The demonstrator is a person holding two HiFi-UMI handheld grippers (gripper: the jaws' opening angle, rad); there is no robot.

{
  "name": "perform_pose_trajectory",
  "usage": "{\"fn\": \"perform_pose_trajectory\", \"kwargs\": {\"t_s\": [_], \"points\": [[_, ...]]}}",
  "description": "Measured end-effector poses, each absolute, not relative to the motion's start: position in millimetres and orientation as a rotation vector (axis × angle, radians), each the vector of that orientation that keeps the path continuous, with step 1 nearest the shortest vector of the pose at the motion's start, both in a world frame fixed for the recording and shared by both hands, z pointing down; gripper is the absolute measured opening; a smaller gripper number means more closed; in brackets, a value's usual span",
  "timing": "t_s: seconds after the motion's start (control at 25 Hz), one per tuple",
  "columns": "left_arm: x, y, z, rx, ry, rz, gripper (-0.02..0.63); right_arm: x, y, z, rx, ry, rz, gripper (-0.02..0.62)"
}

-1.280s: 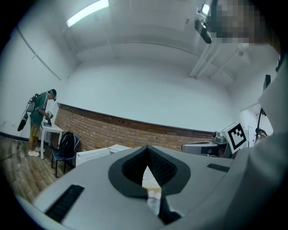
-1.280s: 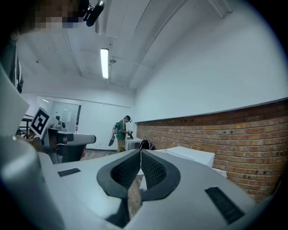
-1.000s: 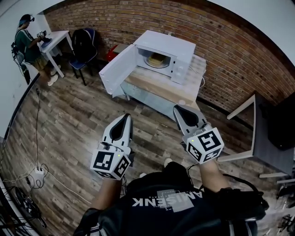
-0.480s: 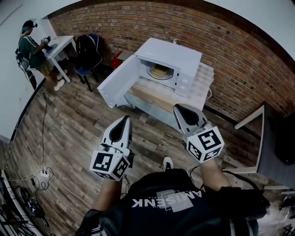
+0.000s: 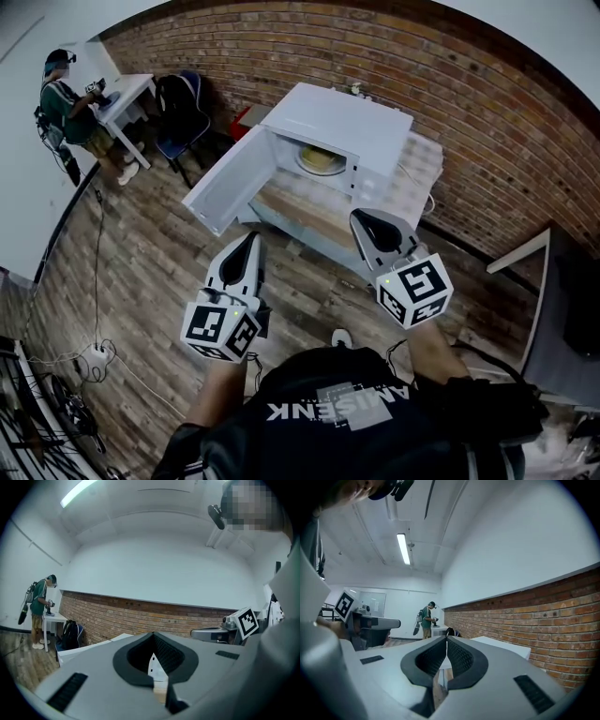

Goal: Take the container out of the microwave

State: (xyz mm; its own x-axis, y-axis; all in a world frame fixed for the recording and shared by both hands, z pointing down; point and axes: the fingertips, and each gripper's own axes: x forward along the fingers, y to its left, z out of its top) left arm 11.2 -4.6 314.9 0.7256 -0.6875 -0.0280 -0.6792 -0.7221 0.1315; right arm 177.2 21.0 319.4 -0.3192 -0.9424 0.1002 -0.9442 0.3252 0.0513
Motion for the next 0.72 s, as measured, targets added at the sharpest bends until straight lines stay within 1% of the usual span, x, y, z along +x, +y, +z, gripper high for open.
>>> {"fn": "perform_pose_trajectory", "kwargs": {"t_s": [0.24, 0.4, 0.56, 0.72], "points": [[47, -32, 317, 2.797, -1.175, -0.089, 0.011, 214, -1, 329, 1.710, -2.487, 0.044, 0.041], [56, -52, 324, 2.762, -1.226, -0.034, 0.011, 234, -18, 329, 1.722, -2.497, 0.068, 0.041], [66, -68, 325, 2.786, -1.214, -0.002, 0.011, 237, -38, 329, 1.722, -2.486, 0.047, 0.041], [61, -85, 332, 2.797, -1.167, 0.000, 0.011, 227, -60, 335, 1.741, -2.465, 0.050, 0.043]]}}
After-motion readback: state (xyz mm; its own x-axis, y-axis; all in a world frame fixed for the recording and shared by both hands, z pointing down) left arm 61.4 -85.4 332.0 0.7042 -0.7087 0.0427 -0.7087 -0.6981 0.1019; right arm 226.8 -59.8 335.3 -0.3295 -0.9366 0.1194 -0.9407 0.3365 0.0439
